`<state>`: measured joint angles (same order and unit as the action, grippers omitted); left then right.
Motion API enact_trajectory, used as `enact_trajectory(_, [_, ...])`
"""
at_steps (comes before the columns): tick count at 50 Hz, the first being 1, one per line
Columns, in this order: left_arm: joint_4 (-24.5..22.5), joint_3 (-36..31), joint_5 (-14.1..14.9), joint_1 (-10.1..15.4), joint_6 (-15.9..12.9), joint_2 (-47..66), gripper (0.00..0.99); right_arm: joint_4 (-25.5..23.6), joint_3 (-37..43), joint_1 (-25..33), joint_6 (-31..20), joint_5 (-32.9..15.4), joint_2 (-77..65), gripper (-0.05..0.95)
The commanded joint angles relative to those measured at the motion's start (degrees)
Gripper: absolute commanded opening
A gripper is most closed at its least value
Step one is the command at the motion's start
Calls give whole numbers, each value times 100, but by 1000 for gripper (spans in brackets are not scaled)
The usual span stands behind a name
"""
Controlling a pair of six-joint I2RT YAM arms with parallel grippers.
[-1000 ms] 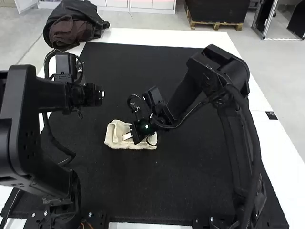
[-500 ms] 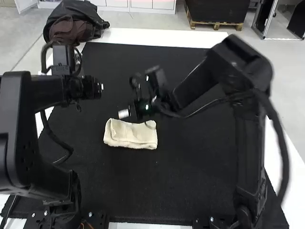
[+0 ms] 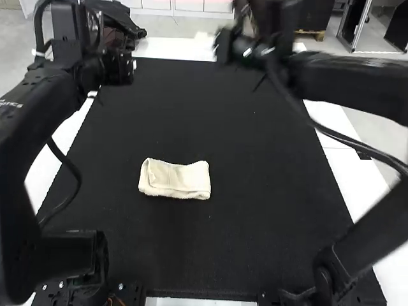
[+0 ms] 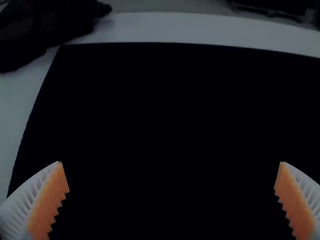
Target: Fold the towel.
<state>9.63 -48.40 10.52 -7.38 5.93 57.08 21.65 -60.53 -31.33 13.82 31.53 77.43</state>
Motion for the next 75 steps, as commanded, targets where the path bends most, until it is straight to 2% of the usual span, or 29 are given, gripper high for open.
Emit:
enact_trajectory(1, [66, -345, 55, 351, 268, -276, 969, -64, 200, 470, 147, 20, -887, -20])
enact_trajectory(6, [118, -442, -24, 773, 488, -540, 969, -126, 472, 892, 270, 29, -1696, -20])
enact_trajectory(8, [145, -460, -33, 852, 505, -637, 969, -161, 569, 1024, 287, 38, -1968, -20])
enact_trajectory(14, [233, -416, -7, 817, 523, -971, 969, -381, 938, 1498, 323, 90, -2935, -20])
enact_trajectory(30, [364, -328, 143, 931, 628, -2034, 969, -486, 1588, 2430, 736, 161, -5238, -20])
enact_trajectory(39, [356, -266, 143, 834, 690, -2913, 969, -767, 1738, 2632, 788, 152, -6407, -20])
enact_trajectory(47, [356, -90, 284, 720, 743, -3678, 969, -908, 1887, 2799, 903, 82, -7180, -20])
enact_trajectory(54, [443, 156, 292, 755, 769, -4346, 969, -952, 2045, 2993, 1026, 46, -7743, -20])
enact_trajectory(59, [417, 393, 266, 711, 804, -5014, 969, -1312, 1940, 3001, 824, -24, -7708, -20])
enact_trajectory(63, [180, 630, 108, 676, 901, -5541, 969, -1339, 1808, 3001, 534, -463, -7716, -16])
enact_trajectory(64, [109, 692, 99, 667, 927, -5629, 969, -1321, 1799, 2993, 481, -613, -7716, -3])
enact_trajectory(66, [-75, 788, 81, 641, 936, -5761, 969, -1260, 1773, 2984, 305, -912, -7716, 167])
enact_trajectory(68, [-154, 815, 73, 632, 945, -5726, 969, -1137, 1791, 2966, 77, -1219, -7716, 420])
enact_trajectory(69, [-242, 841, 73, 632, 936, -5726, 966, -1128, 1808, 2949, -73, -1351, -7708, 608])
enact_trajectory(71, [-374, 868, 73, 632, 927, -5734, 961, -1128, 1870, 2913, -389, -1553, -7716, 900])
enact_trajectory(72, [-400, 885, 73, 632, 892, -5734, 954, -1128, 1914, 2905, -591, -1720, -7716, 930])
enact_trajectory(75, [-690, 991, 46, 650, 743, -5734, 948, -1119, 2028, 2861, -1057, -2353, -7716, 923])
